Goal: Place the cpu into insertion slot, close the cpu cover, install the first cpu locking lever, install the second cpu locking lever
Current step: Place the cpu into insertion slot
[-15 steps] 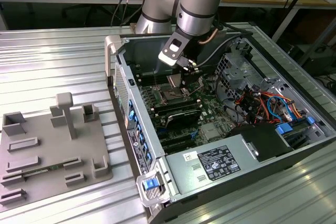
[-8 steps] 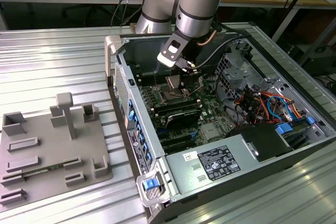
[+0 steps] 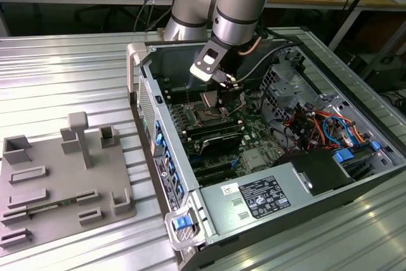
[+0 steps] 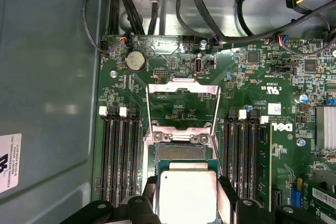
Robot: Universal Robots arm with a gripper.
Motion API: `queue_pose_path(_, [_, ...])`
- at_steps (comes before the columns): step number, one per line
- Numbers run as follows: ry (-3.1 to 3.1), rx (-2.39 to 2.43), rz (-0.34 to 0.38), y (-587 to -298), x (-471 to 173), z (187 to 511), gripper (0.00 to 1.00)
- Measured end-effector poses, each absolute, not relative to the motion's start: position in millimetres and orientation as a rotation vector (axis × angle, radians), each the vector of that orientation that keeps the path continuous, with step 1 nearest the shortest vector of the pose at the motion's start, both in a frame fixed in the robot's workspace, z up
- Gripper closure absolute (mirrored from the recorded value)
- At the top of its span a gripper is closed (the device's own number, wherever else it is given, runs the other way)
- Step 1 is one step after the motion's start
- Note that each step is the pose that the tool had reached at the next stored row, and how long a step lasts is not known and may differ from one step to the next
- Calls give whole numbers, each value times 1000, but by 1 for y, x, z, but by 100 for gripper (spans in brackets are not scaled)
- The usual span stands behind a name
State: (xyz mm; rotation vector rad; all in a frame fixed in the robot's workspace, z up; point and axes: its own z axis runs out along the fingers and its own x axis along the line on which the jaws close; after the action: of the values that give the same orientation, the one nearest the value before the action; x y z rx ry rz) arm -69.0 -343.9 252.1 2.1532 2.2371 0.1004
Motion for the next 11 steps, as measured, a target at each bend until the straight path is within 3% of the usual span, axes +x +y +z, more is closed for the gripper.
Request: queue_pose_path(11, [2224,2139,68,-341,-69,249,46])
